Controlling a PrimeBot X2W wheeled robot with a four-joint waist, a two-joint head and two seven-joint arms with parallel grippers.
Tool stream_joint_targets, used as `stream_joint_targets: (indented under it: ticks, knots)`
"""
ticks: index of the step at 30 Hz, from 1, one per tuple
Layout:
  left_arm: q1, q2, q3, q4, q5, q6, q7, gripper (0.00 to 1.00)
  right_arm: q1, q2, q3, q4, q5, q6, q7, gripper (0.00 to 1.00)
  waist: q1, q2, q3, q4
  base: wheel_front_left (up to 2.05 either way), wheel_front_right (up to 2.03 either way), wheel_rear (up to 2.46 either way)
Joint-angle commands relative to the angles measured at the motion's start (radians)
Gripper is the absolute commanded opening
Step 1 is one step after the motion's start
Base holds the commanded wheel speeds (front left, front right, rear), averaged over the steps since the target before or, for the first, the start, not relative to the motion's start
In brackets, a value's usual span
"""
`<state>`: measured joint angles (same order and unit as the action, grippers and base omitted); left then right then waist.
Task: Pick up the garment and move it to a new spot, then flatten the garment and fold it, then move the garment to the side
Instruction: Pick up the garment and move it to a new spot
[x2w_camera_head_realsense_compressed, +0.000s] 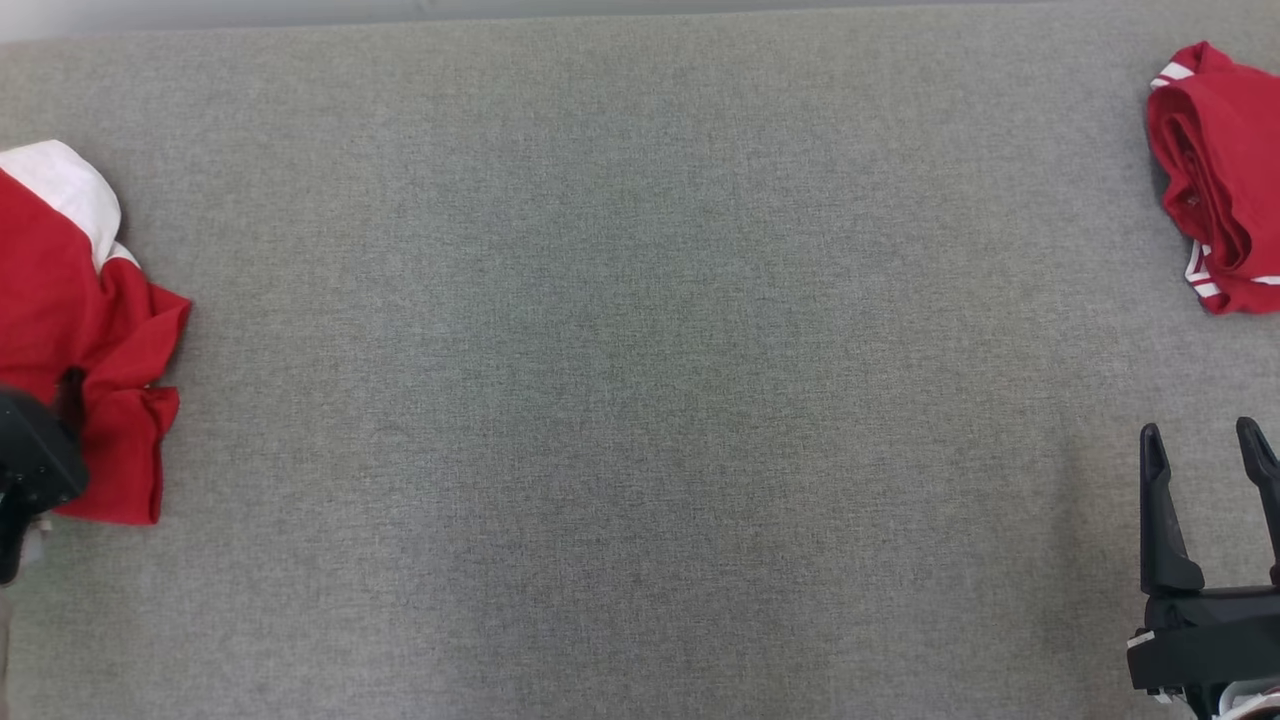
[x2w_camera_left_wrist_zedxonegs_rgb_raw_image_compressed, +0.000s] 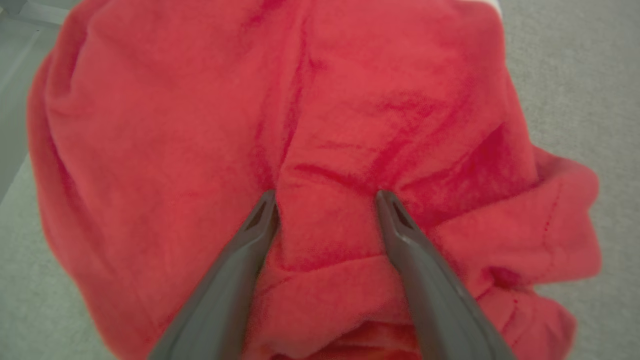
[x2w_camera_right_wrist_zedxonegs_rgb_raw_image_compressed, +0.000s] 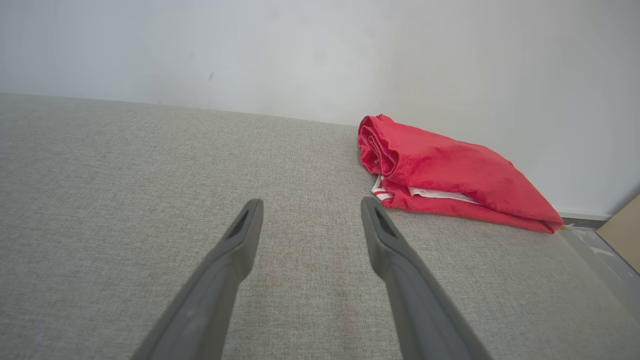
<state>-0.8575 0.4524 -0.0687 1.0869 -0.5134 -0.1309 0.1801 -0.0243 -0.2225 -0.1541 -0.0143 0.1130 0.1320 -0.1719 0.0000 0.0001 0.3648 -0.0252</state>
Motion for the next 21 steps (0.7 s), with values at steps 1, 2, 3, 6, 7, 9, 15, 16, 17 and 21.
stream_joint_targets:
  ticks: [1,2,3,6,7,9,15,16,17,21]
  knots:
    - [0.004,0.0,-0.013,0.018,-0.014,0.002,0.005,0.82,-0.012,-0.002,0.003,0.003,0.004,-0.002,-0.001,1.0,0.0,-0.0001,0.002,-0.003,0.0,0.0,0.0]
    - [0.003,0.006,-0.019,0.025,-0.015,0.002,0.003,0.22,-0.011,0.001,0.004,0.004,0.003,-0.002,-0.001,1.0,0.0,-0.0001,0.003,-0.003,0.0,0.0,0.0]
    - [0.001,0.011,-0.028,0.03,-0.015,0.002,0.001,0.0,-0.011,0.003,0.005,0.004,0.003,-0.002,-0.001,1.0,0.0,-0.0001,0.004,-0.004,0.0,0.0,0.0]
    - [-0.003,0.021,-0.041,0.043,-0.018,0.002,-0.029,0.0,-0.01,0.01,0.005,0.01,0.001,-0.002,-0.003,1.0,0.0,-0.0001,0.003,-0.003,0.0,0.0,0.0]
    - [-0.007,0.026,-0.045,0.045,-0.013,0.002,-0.047,0.0,-0.011,0.011,0.006,0.014,0.001,-0.002,-0.004,1.0,0.0,-0.0001,0.0,-0.001,0.0,0.0,0.0]
    - [-0.02,0.037,-0.053,0.049,0.0,0.002,-0.094,0.0,-0.013,0.014,0.008,0.022,0.006,-0.002,-0.008,1.0,0.0,-0.0001,-0.008,0.002,0.0,0.0,0.0]
    - [-0.066,0.054,-0.09,0.032,0.041,0.002,-0.238,0.0,-0.015,0.031,0.023,0.061,0.012,-0.002,-0.024,1.0,0.0,-0.0001,-0.057,0.018,0.0,0.0,0.0]
    - [-0.075,0.056,-0.096,0.026,0.049,0.002,-0.265,0.0,-0.015,0.034,0.027,0.068,0.014,-0.002,-0.025,1.0,0.0,-0.0001,-0.067,0.02,0.0,0.0,0.0]
    - [-0.081,0.056,-0.102,0.019,0.056,0.002,-0.291,0.0,-0.014,0.038,0.029,0.078,0.015,-0.002,-0.03,1.0,0.0,-0.0001,-0.079,0.023,0.0,0.0,0.0]
    - [-0.144,0.051,-0.141,-0.042,0.098,0.002,-0.381,0.0,-0.007,0.057,0.045,0.123,0.021,-0.002,-0.047,1.0,0.0,-0.0001,-0.135,0.031,0.0,0.0,0.0]
